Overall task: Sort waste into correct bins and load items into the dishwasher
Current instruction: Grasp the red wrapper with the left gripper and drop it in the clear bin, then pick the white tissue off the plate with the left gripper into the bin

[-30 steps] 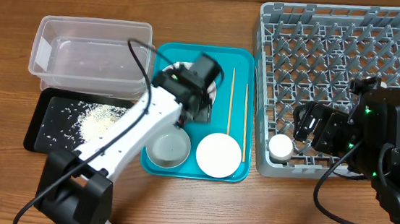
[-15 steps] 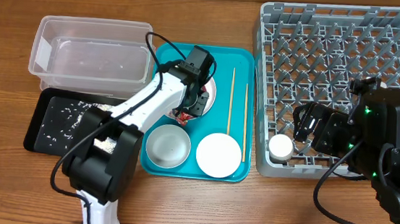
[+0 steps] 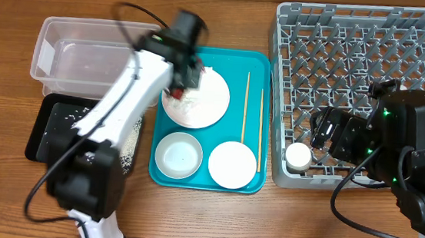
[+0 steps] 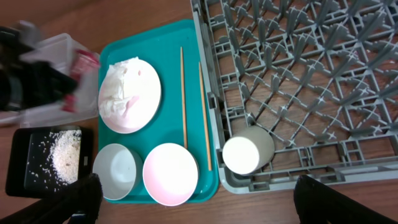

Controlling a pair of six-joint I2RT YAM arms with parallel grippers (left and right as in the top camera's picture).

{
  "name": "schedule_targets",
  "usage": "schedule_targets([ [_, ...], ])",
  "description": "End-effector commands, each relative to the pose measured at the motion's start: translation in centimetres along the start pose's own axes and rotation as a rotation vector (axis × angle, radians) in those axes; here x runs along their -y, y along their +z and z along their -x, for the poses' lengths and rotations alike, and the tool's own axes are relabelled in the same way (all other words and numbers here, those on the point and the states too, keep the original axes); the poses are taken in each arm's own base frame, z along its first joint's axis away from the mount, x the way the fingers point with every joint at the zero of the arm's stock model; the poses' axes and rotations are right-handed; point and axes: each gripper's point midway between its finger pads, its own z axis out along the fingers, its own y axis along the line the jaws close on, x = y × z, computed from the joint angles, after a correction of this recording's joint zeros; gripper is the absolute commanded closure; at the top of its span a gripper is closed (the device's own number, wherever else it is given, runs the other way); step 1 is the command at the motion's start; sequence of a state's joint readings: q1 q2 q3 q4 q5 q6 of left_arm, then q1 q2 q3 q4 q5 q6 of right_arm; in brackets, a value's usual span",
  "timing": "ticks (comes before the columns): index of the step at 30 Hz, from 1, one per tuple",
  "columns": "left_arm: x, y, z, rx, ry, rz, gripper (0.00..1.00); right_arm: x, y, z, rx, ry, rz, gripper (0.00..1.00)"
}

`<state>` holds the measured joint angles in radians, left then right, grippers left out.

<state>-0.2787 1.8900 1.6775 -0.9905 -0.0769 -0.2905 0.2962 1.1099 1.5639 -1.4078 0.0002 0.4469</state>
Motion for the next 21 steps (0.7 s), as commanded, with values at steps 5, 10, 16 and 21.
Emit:
schedule_targets([
  [5,-8.7,-1.8,3.1,0.094,-0.332,0.073,0.94,0.0,-0.2,-0.2,-0.004,-0.007,0.001,0.00],
  [10,-7.5,-1.8,4.0,0.126,-0.309,0.038,0.51,0.0,-0.1,-0.2,-0.005,-0.007,0.001,0.00],
  [16,-0.8,0.5,3.0,0.105,0.109,0.036,0.22,0.0,-0.1,-0.2,-0.005,-0.007,0.001,0.00],
  [21,1.3,5.7,0.4,-0.002,0.246,0.106,0.17,0.0,-0.1,-0.2,-0.006,-0.007,0.000,0.00],
])
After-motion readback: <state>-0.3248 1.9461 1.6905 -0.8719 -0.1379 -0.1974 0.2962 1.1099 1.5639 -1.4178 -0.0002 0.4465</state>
